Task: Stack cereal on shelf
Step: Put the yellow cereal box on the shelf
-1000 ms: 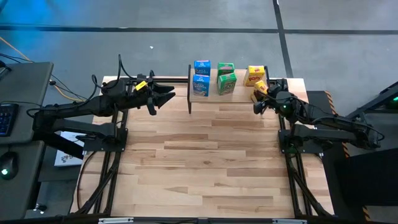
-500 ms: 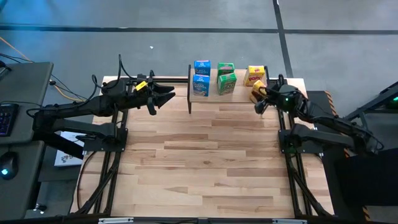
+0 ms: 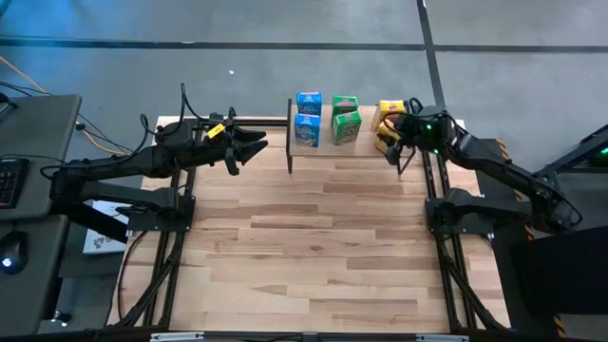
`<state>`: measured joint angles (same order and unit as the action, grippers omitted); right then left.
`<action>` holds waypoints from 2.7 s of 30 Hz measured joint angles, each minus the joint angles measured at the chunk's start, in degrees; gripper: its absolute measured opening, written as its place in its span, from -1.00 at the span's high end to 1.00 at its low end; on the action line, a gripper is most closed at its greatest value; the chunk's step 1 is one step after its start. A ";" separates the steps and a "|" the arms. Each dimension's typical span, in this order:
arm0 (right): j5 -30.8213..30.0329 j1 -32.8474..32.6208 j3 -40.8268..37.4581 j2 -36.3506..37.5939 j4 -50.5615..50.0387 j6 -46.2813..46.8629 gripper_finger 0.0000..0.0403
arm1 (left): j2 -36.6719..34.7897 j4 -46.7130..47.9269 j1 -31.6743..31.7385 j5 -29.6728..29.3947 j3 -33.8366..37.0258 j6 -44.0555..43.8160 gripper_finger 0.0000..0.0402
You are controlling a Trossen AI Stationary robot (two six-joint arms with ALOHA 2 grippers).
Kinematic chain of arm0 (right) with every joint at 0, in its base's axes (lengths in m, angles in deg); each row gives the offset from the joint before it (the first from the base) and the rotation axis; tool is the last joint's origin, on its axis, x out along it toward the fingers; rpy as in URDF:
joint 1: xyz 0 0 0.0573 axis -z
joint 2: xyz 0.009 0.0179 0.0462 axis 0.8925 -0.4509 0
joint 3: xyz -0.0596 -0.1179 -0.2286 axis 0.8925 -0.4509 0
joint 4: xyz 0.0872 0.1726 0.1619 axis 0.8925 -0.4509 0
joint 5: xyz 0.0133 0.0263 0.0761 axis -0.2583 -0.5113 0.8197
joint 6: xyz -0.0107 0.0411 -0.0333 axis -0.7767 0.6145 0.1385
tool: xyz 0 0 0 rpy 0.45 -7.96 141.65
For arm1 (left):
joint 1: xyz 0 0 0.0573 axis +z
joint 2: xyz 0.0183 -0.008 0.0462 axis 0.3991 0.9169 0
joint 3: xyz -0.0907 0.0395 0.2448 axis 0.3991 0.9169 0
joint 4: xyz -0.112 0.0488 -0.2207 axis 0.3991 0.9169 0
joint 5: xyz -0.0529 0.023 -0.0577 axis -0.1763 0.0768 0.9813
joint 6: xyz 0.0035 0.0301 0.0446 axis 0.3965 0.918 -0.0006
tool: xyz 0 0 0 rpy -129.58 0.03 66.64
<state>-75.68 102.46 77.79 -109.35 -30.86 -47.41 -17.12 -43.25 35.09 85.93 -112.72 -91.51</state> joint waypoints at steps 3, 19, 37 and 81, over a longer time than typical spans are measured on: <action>0.19 0.02 1.81 -2.75 -0.04 -2.33 0.11 | 0.00 0.00 0.01 0.00 0.00 0.00 -0.05; 0.59 2.22 11.50 -6.11 -12.49 -3.30 0.40 | 0.00 0.64 0.05 0.00 0.00 0.09 -0.05; 2.45 3.21 11.50 -10.45 -12.70 0.03 0.00 | 0.00 1.22 0.03 0.02 0.00 -1.12 -0.05; -5.84 -9.27 -7.31 7.41 0.34 39.02 0.99 | 0.00 1.70 1.19 -2.44 0.00 6.16 -0.05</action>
<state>-81.53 93.19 70.47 -101.95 -30.52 -8.40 -17.12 -41.55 36.28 83.49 -112.72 -85.35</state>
